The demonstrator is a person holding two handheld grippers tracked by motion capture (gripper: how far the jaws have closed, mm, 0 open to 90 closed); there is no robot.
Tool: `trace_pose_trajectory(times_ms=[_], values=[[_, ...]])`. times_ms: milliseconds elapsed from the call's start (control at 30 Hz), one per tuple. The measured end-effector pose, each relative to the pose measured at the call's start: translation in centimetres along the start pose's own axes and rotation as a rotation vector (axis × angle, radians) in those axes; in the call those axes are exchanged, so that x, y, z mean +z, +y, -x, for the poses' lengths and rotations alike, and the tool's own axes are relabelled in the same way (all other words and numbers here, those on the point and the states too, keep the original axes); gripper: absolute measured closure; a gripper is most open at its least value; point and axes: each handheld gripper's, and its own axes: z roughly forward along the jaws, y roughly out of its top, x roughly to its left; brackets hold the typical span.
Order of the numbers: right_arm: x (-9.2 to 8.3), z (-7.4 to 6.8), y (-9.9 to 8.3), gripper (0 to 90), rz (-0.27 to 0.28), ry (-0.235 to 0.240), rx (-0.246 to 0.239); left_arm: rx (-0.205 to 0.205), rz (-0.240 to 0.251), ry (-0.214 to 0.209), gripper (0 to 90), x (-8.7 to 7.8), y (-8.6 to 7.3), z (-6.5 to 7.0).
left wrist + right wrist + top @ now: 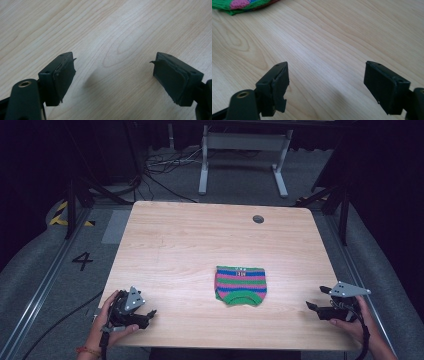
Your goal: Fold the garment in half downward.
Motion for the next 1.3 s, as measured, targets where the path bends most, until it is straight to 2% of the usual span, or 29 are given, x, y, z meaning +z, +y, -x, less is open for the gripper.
trace_pose_trajectory(times_ms=[167,233,333,400,500,633,900,1100,1300], values=[[-0.1,0.8,-1.6,18.8,-0.005,-0.012,0.076,-0.085,0.023,-0.011,17.3,-0.6,-1.4,-1.0],[-0.1,1.0,-2.0,18.7,-0.006,-0.027,0.093,-0.112,0.026,-0.023,16.8,-0.6,-1.7,-1.3],[-0.1,1.1,-2.4,18.5,0.003,-0.025,0.119,-0.148,0.016,-0.038,16.7,-0.3,-2.4,-1.5],[0.0,1.1,-2.5,18.5,0.0,-0.022,0.125,-0.17,0.032,-0.043,15.3,-0.3,-2.7,-1.6],[0.3,1.1,-2.8,18.2,-0.004,-0.029,0.135,-0.172,0.027,-0.039,15.1,-0.3,-2.7,-1.6],[0.6,1.3,-3.1,16.7,0.004,-0.001,0.168,-0.173,0.028,-0.037,14.7,-0.3,-2.7,-1.6],[0.6,1.5,-3.1,15.4,0.003,0.007,0.157,-0.177,0.027,-0.033,14.1,-0.3,-2.7,-1.6],[0.6,1.5,-3.1,15.2,0.002,0.007,0.157,-0.207,0.028,-0.012,14.1,-0.2,-2.7,-1.5],[0.6,1.5,-3.1,15.2,0.002,0.007,0.158,-0.218,0.024,0.003,13.9,-0.1,-2.6,-1.5]])
